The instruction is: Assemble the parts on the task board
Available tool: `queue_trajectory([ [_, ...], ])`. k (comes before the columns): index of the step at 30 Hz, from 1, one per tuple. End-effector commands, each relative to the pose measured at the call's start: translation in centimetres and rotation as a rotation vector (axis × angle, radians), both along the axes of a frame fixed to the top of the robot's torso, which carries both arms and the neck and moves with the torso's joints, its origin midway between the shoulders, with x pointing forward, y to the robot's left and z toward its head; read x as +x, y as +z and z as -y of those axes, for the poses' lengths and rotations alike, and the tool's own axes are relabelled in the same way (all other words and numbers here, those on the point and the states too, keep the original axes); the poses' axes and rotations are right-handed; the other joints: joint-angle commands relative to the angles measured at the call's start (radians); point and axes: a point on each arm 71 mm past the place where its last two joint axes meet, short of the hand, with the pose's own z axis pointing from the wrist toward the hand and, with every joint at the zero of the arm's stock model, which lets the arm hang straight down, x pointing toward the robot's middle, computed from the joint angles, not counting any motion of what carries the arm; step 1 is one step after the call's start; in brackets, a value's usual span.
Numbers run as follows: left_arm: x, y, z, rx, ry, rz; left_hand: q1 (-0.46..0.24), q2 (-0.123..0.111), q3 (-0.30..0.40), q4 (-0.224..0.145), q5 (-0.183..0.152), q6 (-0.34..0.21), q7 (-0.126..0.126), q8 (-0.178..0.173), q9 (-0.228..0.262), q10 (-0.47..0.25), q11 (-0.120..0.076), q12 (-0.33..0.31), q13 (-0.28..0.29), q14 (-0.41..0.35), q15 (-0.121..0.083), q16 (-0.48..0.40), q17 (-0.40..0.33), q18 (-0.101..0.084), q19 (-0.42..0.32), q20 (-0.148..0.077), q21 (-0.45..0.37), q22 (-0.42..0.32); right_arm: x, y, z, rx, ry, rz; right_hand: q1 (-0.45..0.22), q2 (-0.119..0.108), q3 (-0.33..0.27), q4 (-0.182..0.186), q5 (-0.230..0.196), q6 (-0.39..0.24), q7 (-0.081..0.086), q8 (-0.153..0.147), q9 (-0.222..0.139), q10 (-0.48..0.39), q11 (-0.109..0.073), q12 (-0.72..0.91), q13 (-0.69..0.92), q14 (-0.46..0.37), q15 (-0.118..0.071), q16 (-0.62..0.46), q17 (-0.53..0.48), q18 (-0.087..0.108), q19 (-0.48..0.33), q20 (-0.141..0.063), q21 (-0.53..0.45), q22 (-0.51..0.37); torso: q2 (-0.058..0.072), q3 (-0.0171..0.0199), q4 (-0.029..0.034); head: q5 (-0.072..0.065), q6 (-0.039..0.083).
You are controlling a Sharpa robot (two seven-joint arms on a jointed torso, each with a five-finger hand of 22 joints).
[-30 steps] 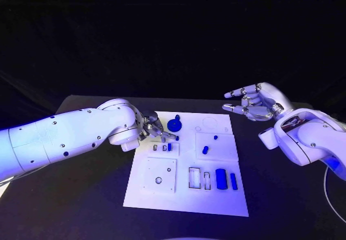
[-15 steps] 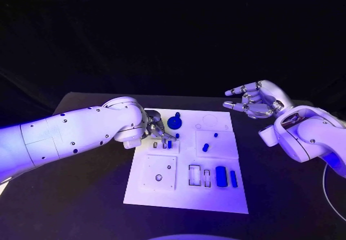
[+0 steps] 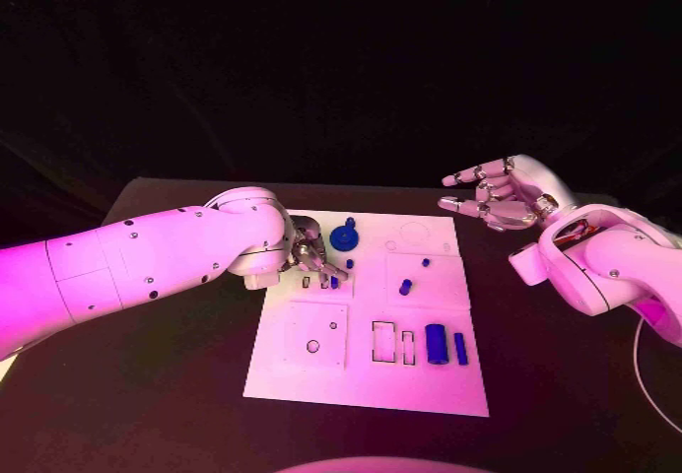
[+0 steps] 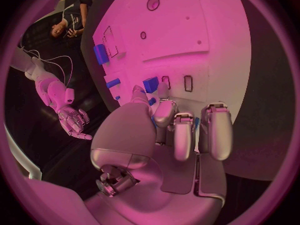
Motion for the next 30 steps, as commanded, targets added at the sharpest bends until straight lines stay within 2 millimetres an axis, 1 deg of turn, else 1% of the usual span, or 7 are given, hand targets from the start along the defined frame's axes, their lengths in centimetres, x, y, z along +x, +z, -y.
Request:
queue_trajectory([
  [1, -0.03, 0.05, 0.22, 0.016, -0.016, -0.004, 0.008, 0.007, -0.002, -0.001, -0.003, -0.008, 0.000, 0.004, 0.003, 0.008, -0.002, 0.006, 0.002, 0.107, -0.008, 0.003, 0.263, -0.016, 0.028, -0.006, 0.005, 0.096, 0.00, -0.14, -0.17, -0.006, 0.014, -0.012, 0.002, 0.005, -0.007, 0.000, 0.005, 0.002, -0.003, 0.002, 0.001, -0.006, -0.001, -0.004, -0.001, 0.055, 0.002, -0.004, 0.061, 0.017, -0.003, -0.003, -0.006, -0.001, 0.000, 0.0007, 0.0010, -0.001, -0.004],
  [6, -0.04, 0.09, 0.35, 0.012, -0.016, 0.000, 0.012, 0.010, -0.001, -0.001, -0.002, -0.009, 0.000, 0.006, 0.007, 0.008, -0.002, 0.006, 0.002, 0.107, -0.008, 0.003, 0.263, -0.016, 0.029, -0.006, 0.006, 0.098, 0.06, -0.22, -0.20, -0.007, 0.015, -0.016, 0.002, 0.005, -0.007, 0.000, 0.005, 0.002, -0.003, 0.002, 0.001, -0.006, -0.001, -0.004, -0.001, 0.055, 0.002, -0.004, 0.061, 0.017, -0.003, -0.003, -0.006, -0.001, 0.000, 0.0002, 0.0004, 0.000, -0.005],
  [13, 0.01, 0.05, 0.50, 0.014, -0.019, -0.002, 0.023, 0.017, 0.001, -0.003, -0.002, -0.013, 0.000, 0.011, 0.016, 0.009, -0.002, 0.007, 0.004, 0.107, -0.008, 0.003, 0.263, -0.016, 0.029, -0.006, 0.008, 0.101, 0.10, -0.33, -0.31, -0.008, 0.019, -0.022, 0.003, 0.007, -0.007, 0.000, 0.008, 0.002, -0.003, 0.002, 0.001, -0.004, -0.001, -0.003, -0.001, 0.055, 0.002, -0.003, 0.062, 0.017, -0.002, -0.003, -0.007, -0.001, 0.001, 0.0010, 0.0001, -0.001, -0.006],
  [23, 0.05, -0.16, 0.81, 0.022, -0.029, -0.012, 0.043, 0.023, 0.005, -0.006, -0.001, -0.019, 0.000, 0.017, 0.029, 0.009, -0.002, 0.008, 0.006, 0.107, -0.008, 0.003, 0.263, -0.017, 0.029, -0.005, 0.009, 0.103, 0.12, -0.45, -0.43, -0.010, 0.025, -0.029, 0.005, 0.010, -0.007, 0.000, 0.010, 0.002, -0.003, 0.002, 0.001, -0.004, -0.002, -0.003, -0.002, 0.055, 0.002, -0.004, 0.062, 0.017, -0.002, -0.003, -0.008, -0.002, 0.001, 0.0007, 0.0006, -0.004, -0.010],
  [27, 0.08, -0.20, 0.81, 0.023, -0.029, -0.013, 0.062, 0.036, 0.015, -0.010, 0.000, -0.023, 0.000, 0.021, 0.038, 0.009, -0.002, 0.008, 0.006, 0.107, -0.008, 0.003, 0.263, -0.017, 0.029, -0.005, 0.010, 0.104, 0.13, -0.50, -0.46, -0.010, 0.027, -0.031, 0.005, 0.010, -0.007, 0.000, 0.010, 0.002, -0.003, 0.002, 0.001, -0.004, -0.002, -0.003, -0.002, 0.055, 0.002, -0.004, 0.062, 0.017, -0.002, -0.003, -0.008, -0.002, 0.001, 0.0010, 0.0007, -0.005, -0.012],
  [30, 0.07, -0.25, 0.80, 0.027, -0.033, -0.018, 0.089, 0.045, 0.029, -0.019, 0.000, -0.027, -0.001, 0.024, 0.047, 0.009, -0.002, 0.008, 0.007, 0.107, -0.008, 0.003, 0.263, -0.017, 0.029, -0.005, 0.010, 0.106, 0.13, -0.54, -0.48, -0.011, 0.029, -0.033, 0.006, 0.010, -0.007, 0.000, 0.011, 0.002, -0.003, 0.001, 0.001, -0.004, -0.002, -0.003, -0.002, 0.055, 0.002, -0.004, 0.062, 0.017, -0.001, -0.003, -0.008, -0.001, 0.000, 0.0010, 0.0003, -0.004, -0.013],
])
